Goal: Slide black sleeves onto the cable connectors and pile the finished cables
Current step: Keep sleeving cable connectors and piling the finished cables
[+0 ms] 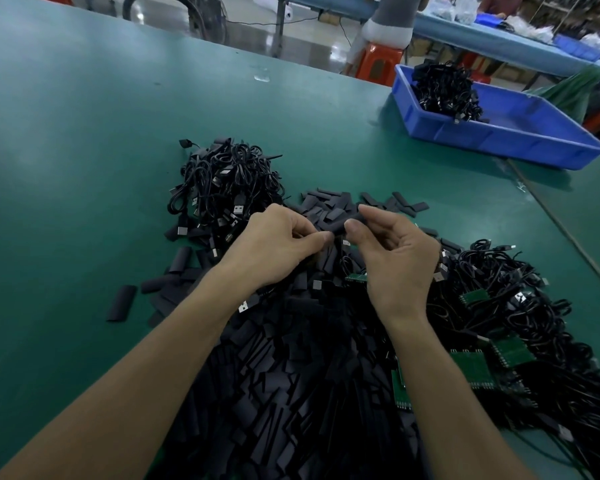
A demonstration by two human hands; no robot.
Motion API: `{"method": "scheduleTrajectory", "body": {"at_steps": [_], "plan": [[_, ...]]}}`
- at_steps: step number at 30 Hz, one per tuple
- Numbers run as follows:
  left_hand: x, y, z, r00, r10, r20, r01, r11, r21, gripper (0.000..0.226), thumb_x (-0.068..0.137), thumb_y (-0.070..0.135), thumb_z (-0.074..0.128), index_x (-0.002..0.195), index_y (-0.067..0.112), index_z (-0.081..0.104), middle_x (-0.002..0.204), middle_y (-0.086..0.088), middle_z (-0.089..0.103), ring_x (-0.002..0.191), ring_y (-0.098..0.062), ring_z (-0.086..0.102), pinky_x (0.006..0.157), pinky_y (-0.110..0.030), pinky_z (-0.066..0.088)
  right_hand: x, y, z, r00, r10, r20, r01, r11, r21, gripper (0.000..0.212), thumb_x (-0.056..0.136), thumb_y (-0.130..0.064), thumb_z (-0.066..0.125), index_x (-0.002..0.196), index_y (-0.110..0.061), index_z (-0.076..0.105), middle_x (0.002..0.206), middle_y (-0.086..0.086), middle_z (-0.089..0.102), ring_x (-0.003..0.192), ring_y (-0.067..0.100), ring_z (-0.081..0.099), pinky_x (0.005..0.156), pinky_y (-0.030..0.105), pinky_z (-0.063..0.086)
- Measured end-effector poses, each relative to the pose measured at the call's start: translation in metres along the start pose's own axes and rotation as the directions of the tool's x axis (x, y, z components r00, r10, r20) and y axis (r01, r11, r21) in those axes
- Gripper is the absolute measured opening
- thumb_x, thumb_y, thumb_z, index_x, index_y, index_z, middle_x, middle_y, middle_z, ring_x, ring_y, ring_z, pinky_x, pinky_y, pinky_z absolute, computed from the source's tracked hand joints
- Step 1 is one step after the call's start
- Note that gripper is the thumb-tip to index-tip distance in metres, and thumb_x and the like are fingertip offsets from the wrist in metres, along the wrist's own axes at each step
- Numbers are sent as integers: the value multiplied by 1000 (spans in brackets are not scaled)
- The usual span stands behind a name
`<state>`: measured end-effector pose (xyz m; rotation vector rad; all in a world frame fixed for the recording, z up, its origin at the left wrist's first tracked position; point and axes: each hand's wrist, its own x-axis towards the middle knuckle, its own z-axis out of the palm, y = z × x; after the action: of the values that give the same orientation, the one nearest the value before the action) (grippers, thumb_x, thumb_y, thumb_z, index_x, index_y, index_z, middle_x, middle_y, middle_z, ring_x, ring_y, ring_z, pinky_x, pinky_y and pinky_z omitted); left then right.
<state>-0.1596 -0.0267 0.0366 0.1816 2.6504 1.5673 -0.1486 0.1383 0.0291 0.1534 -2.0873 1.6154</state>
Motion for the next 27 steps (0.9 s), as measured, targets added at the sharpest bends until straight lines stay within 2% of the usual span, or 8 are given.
{"method": "scheduleTrajectory", "body": {"at_steps": [3, 6, 8, 12, 17, 22, 25, 27], "plan": [[-1, 2, 1, 999, 43, -10, -43, 999, 8, 34, 94, 39, 68, 64, 24, 70, 44, 8, 54, 37, -5, 38, 39, -16, 31, -3, 2, 5, 999, 19, -39, -18, 1000, 20, 31, 86, -13, 78, 102, -38, 71, 89, -13, 77, 86, 9, 74, 83, 33, 61], [-2, 3, 5, 995, 89, -49, -90, 996, -26, 31, 92, 38, 70, 65, 22, 72, 57, -5, 64, 43, -6, 43, 42, -18, 35, -6, 2, 9, 998, 2, -57, -3, 1000, -22, 37, 87, -18, 77, 115, -40, 66, 89, -16, 75, 86, 5, 73, 87, 34, 59], [-2, 4, 7, 992, 108, -63, -111, 993, -41, 31, 91, 37, 71, 66, 19, 73, 58, -10, 63, 45, -8, 42, 43, -18, 33, -10, 1, 11, 999, -6, -46, 5, 1000, -30, 40, 88, -21, 76, 116, -46, 63, 90, -13, 76, 86, 6, 72, 87, 36, 59], [0, 1, 10, 992, 98, -79, -105, 990, -93, 29, 91, 35, 73, 65, 22, 73, 48, 2, 55, 43, -8, 37, 41, -19, 31, -14, 0, 11, 1000, -10, -28, 10, 1000, -5, 38, 90, -23, 74, 115, -49, 61, 92, -4, 76, 89, 9, 73, 90, 39, 58], [3, -2, 12, 989, 105, -107, -121, 980, -155, 31, 90, 37, 73, 64, 20, 73, 44, 6, 52, 40, -5, 35, 40, -17, 28, -12, -2, 12, 1000, 6, 7, -6, 1000, 13, 37, 91, -22, 73, 117, -46, 62, 89, -1, 77, 86, 12, 73, 88, 37, 59], [3, -2, 17, 983, 134, -127, -156, 970, -186, 29, 90, 41, 71, 65, 26, 72, 56, -12, 62, 47, -11, 42, 45, -28, 35, -6, -4, 12, 999, 35, 30, -37, 997, 65, 35, 93, -17, 70, 116, -42, 64, 82, -3, 77, 81, 15, 73, 84, 36, 59], [3, 4, 11, 987, 104, -121, -124, 976, -178, 28, 95, 37, 66, 72, 23, 72, 66, -9, 69, 54, -13, 52, 55, -35, 47, 0, -6, 5, 990, 40, 133, -50, 996, 67, 36, 96, -21, 66, 124, -42, 59, 84, -2, 77, 82, 16, 74, 83, 33, 58], [4, 7, 0, 985, 70, -159, -100, 977, -190, 25, 97, 32, 62, 78, 20, 72, 72, -2, 73, 62, -12, 60, 65, -39, 55, 4, -6, -9, 945, 76, 317, -69, 997, -33, 50, 92, -36, 70, 136, -47, 49, 91, -6, 77, 88, 14, 73, 88, 32, 57]]}}
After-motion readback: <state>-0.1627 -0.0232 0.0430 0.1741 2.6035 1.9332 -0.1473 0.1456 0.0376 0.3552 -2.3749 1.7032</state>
